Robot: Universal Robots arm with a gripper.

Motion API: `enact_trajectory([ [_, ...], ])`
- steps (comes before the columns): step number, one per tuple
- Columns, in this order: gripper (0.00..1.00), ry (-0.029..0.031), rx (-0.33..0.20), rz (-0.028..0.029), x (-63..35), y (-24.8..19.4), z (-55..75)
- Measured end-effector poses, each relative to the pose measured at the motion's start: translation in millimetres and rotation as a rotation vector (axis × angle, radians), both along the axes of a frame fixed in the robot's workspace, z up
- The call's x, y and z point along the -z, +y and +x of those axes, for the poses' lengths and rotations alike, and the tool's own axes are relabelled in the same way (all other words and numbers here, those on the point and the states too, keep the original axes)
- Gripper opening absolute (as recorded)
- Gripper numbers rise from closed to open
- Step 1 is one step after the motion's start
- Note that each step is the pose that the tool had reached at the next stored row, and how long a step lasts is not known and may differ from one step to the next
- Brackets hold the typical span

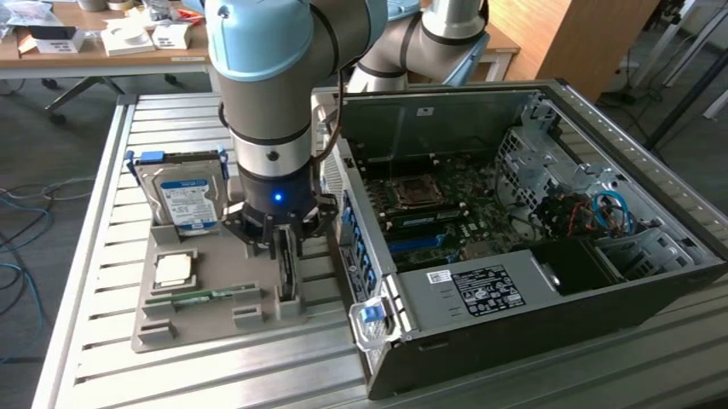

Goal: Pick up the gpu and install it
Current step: 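Pick up the gpu and move the gpu toward the slot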

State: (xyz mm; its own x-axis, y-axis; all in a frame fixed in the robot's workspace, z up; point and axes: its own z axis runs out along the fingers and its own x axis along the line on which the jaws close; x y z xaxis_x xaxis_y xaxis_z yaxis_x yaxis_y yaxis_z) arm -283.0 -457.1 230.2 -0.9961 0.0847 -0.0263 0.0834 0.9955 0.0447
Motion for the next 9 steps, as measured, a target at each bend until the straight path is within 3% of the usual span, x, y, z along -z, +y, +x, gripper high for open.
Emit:
enact_trajectory([
  [7, 0.4, 0.0, 0.0, 0.0, 0.0, 0.0, 0.0],
  [8, 0.33, 0.0, 0.0, 0.0, 0.0, 0.0, 0.0],
  [9, 0.33, 0.0, 0.0, 0.0, 0.0, 0.0, 0.0],
])
